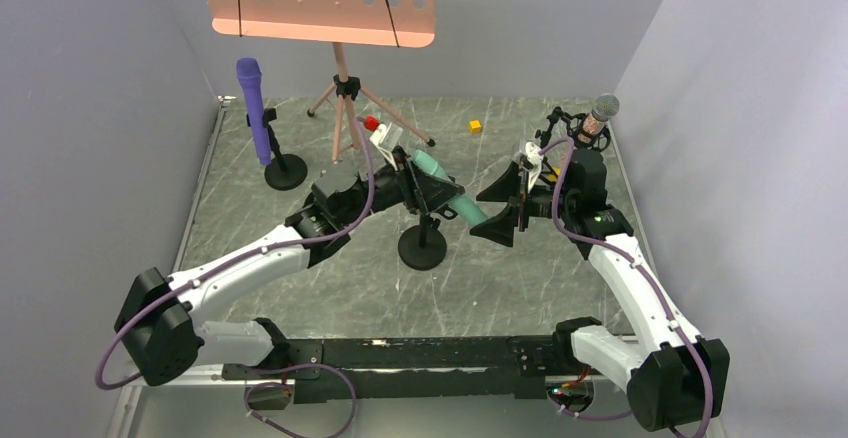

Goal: Attach the microphones to the stand

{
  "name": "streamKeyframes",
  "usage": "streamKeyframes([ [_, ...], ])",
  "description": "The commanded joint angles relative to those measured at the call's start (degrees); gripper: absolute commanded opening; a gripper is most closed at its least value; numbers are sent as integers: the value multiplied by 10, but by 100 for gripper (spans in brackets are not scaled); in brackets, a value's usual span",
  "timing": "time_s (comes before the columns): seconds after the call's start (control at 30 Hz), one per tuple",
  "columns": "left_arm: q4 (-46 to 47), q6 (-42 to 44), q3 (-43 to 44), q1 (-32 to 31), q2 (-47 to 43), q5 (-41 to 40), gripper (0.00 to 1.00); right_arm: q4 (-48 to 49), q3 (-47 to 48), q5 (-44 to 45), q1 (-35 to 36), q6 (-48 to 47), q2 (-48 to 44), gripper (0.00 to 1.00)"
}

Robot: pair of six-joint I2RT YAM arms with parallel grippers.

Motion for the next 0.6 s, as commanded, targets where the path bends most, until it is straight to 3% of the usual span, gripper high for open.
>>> streamKeyframes([
  [0.0, -15, 43, 0, 0, -46, -41, 0, -14, 16, 8, -9, -37, -13, 100],
  [0.43, -207, 218, 43, 14, -156, -147, 0, -126, 29, -63, -47, -211, -22, 100],
  [0.57, -213, 241, 46, 21, -177, -157, 0, -176, 12, -87, -47, -365, -8, 100],
])
